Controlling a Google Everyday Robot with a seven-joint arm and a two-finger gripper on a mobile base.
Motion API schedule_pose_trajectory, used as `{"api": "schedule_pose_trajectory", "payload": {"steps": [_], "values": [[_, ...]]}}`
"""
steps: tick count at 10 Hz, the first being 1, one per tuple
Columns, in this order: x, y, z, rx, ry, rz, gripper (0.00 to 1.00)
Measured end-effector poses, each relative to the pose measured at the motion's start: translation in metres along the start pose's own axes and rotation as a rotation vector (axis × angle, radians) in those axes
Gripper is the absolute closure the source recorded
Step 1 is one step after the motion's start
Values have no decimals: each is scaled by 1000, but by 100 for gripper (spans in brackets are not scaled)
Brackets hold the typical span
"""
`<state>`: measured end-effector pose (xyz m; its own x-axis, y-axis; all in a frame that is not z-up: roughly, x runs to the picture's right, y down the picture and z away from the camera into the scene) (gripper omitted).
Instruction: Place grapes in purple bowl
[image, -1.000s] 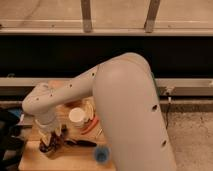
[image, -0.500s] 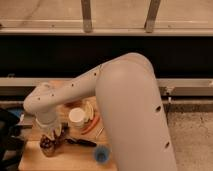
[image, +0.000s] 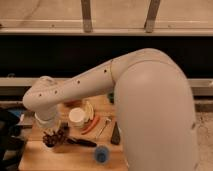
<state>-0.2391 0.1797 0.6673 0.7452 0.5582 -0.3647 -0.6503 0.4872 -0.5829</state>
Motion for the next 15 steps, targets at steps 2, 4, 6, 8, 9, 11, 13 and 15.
{"api": "schedule_pose_trajectory", "payload": {"steps": [2,4,6,8,9,11,13,15], "values": [[-1,0,-30,26,-57,-3,100],[-4,-5,-65,72,-120,-1,100],[-9,-24,-97,135,-168,23,100],[-14,-54,-126,183,-205,79,100],[-15,-74,-139,198,-220,119,100],[-15,-120,-163,230,-239,208,100],[-5,-181,-186,251,-251,340,100],[18,-229,-195,247,-253,459,100]]}}
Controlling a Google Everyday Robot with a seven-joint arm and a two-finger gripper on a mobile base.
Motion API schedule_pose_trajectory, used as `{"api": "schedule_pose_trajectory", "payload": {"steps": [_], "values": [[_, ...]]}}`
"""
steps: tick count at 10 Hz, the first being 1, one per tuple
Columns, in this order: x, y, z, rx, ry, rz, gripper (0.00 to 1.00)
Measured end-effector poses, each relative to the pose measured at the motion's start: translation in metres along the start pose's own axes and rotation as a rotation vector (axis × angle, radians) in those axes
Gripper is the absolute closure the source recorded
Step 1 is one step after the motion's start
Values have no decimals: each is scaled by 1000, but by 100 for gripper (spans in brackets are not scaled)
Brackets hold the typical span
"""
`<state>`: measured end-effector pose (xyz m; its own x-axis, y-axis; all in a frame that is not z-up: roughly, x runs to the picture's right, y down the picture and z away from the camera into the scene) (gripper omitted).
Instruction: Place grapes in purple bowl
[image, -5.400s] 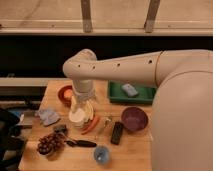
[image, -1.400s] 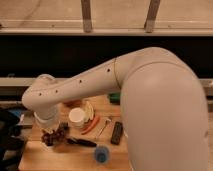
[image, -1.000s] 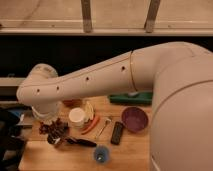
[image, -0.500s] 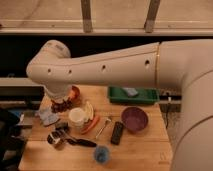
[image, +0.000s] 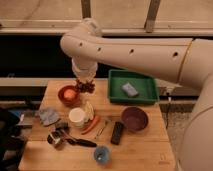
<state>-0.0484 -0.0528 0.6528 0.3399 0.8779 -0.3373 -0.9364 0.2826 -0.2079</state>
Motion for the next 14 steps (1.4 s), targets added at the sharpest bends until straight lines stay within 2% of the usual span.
{"api": "schedule_pose_trajectory", "payload": {"steps": [2,4,5,9,11,12,14], "values": [[16,-55,5,3,22,128,100],[38,-99,24,-3,56,252,100],[42,-105,28,-3,61,268,100],[41,-102,27,-10,62,268,100],[40,-103,28,7,61,270,100],[41,-106,28,23,61,292,100],[56,-130,26,54,73,357,100]]}}
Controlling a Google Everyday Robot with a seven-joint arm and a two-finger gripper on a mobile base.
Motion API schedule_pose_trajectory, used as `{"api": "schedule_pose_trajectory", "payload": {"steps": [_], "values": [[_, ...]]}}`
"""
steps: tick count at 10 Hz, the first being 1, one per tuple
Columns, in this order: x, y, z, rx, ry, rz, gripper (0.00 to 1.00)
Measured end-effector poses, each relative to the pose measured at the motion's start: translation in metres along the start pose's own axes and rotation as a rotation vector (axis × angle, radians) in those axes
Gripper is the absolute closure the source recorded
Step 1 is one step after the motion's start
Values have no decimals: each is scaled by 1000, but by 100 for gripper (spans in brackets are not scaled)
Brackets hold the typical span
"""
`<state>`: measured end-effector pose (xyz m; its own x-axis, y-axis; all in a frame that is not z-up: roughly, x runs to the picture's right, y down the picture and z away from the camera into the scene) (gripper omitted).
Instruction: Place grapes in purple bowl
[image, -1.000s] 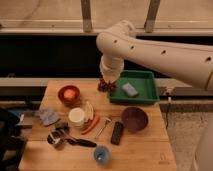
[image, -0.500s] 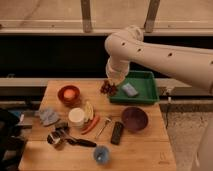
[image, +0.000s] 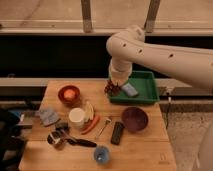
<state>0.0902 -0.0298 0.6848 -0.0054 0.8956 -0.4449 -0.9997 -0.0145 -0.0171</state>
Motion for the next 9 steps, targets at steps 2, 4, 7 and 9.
{"api": "schedule_pose_trajectory", "payload": {"steps": [2,4,7,9], "values": [[15,-36,2,25,14,81,100],[35,-67,18,40,58,167,100],[58,-76,60,31,154,248,100],[71,-79,79,28,213,287,89]]}}
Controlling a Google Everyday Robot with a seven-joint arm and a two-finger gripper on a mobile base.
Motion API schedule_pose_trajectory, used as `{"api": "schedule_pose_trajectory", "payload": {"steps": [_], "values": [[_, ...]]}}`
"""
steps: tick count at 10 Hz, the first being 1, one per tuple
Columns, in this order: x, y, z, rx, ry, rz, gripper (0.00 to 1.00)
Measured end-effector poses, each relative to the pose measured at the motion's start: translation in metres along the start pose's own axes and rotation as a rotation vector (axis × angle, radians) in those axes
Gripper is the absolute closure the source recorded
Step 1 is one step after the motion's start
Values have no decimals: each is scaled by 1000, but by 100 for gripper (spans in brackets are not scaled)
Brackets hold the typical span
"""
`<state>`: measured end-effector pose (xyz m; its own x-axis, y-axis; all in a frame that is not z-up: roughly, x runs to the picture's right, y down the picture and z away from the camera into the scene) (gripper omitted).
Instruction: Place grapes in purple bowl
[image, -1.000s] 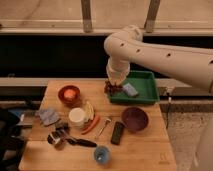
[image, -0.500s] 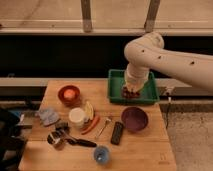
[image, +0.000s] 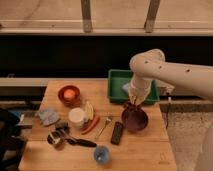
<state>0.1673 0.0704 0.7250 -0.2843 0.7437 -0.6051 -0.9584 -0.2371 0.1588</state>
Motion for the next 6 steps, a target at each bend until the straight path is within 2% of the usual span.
{"api": "schedule_pose_trajectory", "payload": {"steps": [2,4,5,6], "values": [[5,-11,12,5,40,46,68],[9,-25,17,3,61,92,48],[11,-29,18,0,61,103,39],[10,-30,18,-1,59,105,36]]}}
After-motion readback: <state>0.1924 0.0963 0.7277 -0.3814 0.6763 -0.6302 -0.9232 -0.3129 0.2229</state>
